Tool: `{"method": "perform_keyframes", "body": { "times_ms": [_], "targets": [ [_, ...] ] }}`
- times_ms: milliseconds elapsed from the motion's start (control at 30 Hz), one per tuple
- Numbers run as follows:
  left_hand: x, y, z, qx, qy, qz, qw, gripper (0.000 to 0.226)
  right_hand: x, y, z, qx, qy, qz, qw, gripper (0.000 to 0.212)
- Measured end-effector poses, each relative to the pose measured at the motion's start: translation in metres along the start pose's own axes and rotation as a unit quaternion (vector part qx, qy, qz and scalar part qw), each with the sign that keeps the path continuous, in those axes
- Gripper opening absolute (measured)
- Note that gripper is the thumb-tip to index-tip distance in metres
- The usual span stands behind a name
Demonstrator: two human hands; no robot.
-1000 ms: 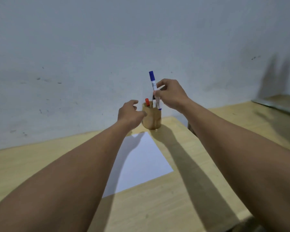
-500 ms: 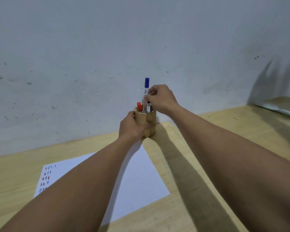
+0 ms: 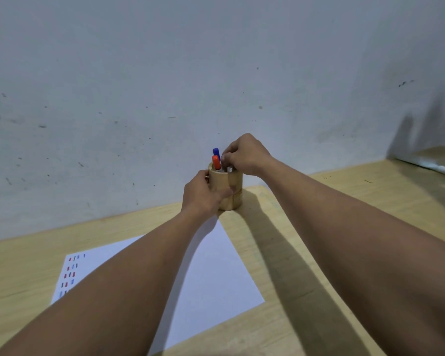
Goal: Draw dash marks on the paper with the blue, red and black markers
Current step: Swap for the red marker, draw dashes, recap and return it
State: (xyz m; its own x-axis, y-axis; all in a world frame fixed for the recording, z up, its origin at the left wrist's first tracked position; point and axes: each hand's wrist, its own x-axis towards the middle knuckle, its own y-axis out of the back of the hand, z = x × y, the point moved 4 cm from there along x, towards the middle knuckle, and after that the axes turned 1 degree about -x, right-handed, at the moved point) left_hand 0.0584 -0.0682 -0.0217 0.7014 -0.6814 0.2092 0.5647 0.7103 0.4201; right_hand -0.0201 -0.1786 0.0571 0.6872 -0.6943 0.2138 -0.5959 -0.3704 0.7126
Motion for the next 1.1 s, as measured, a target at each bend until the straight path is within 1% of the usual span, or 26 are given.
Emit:
{"method": "perform_keyframes", "body": {
  "times_ms": [67, 167, 267, 333, 467, 533, 667, 767, 900, 967, 1100],
  "targets": [
    [0.001, 0.0, -0.001, -0.004, 0.002, 0.002, 1.0, 0.06, -0.002, 0.001, 0.002, 0.017, 0.0, 0.004, 1.0, 0.012],
    [0.001, 0.0, -0.001, -0.012, 0.006, -0.001, 1.0, 0.059, -0.005, -0.001, 0.006, 0.034, 0.003, -0.001, 0.999, 0.013],
    [0.0, 0.0, -0.001, -0.008, 0.004, 0.002, 1.0, 0.056, -0.01, -0.001, 0.007, 0.042, 0.01, -0.021, 0.999, 0.018],
    [0.0, 0.0, -0.001, -0.011, 0.005, 0.005, 1.0, 0.056, -0.013, -0.002, 0.007, 0.052, 0.019, -0.04, 0.998, 0.016],
    [-0.001, 0.0, -0.002, -0.013, 0.011, 0.005, 1.0, 0.052, -0.015, -0.005, 0.008, 0.043, 0.036, -0.056, 0.997, 0.008],
    [-0.002, 0.0, -0.002, -0.013, 0.013, -0.002, 1.0, 0.053, -0.013, -0.006, 0.008, 0.029, 0.046, -0.049, 0.997, 0.009],
    [-0.005, -0.001, -0.001, -0.017, 0.016, 0.0, 1.0, 0.054, -0.016, -0.006, 0.007, 0.015, 0.063, -0.025, 0.998, 0.01],
    [-0.006, -0.002, 0.0, -0.021, 0.023, 0.004, 0.999, 0.055, -0.019, -0.001, 0.005, 0.015, 0.072, 0.014, 0.997, 0.015],
    [-0.008, -0.001, 0.003, 0.012, 0.022, 0.0, 1.0, 0.067, -0.023, 0.011, -0.003, 0.033, 0.085, 0.081, 0.993, 0.017],
    [-0.009, -0.001, 0.006, 0.017, 0.021, 0.001, 1.0, 0.069, -0.025, 0.02, -0.01, 0.038, 0.093, 0.108, 0.989, 0.018],
    [-0.015, 0.008, 0.016, 0.038, 0.028, 0.012, 0.999, 0.076, -0.033, 0.035, -0.027, 0.042, 0.103, 0.13, 0.985, 0.022]
  ]
}}
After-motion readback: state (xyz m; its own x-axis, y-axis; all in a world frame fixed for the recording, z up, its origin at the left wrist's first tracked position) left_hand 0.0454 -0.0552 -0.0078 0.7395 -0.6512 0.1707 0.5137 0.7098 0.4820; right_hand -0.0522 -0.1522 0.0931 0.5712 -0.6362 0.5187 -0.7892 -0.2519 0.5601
